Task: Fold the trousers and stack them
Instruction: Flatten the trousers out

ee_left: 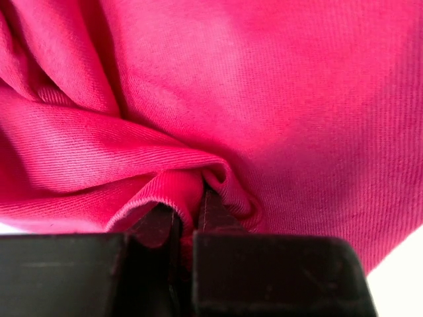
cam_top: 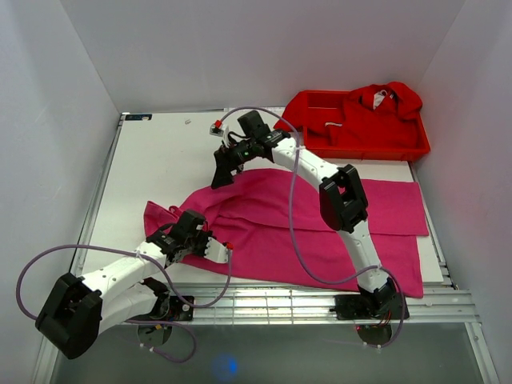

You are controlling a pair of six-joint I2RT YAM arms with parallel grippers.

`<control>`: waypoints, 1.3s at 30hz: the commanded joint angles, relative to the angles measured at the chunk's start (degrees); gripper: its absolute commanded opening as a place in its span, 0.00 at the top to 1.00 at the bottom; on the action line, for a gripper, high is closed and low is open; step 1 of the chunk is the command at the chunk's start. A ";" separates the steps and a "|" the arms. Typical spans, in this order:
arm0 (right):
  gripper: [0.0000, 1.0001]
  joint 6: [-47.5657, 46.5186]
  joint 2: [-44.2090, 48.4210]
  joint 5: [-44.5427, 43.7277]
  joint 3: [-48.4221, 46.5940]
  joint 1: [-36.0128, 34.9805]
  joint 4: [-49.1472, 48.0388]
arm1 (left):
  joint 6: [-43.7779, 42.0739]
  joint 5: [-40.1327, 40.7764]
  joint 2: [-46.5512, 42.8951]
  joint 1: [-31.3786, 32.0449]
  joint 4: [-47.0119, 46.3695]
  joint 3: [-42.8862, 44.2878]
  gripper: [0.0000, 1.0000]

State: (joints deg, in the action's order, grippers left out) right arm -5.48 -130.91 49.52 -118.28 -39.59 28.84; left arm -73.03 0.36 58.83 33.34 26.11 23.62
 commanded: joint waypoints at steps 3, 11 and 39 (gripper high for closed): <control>0.02 9.25 -6.37 2.52 -3.71 -2.33 -12.58 | -6.86 4.03 -0.99 2.78 -0.97 -5.60 0.90; 0.07 6.53 -11.29 0.58 -3.98 -4.35 -10.83 | -7.12 3.86 -2.05 3.04 -0.80 -6.13 0.89; 0.92 5.03 14.45 3.13 23.70 -1.28 -28.13 | 36.73 -37.43 6.81 -37.90 27.67 40.35 0.15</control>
State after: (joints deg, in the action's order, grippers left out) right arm -1.56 -120.57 51.31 -95.68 -41.58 5.93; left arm -42.70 -21.37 63.40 0.86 43.86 59.20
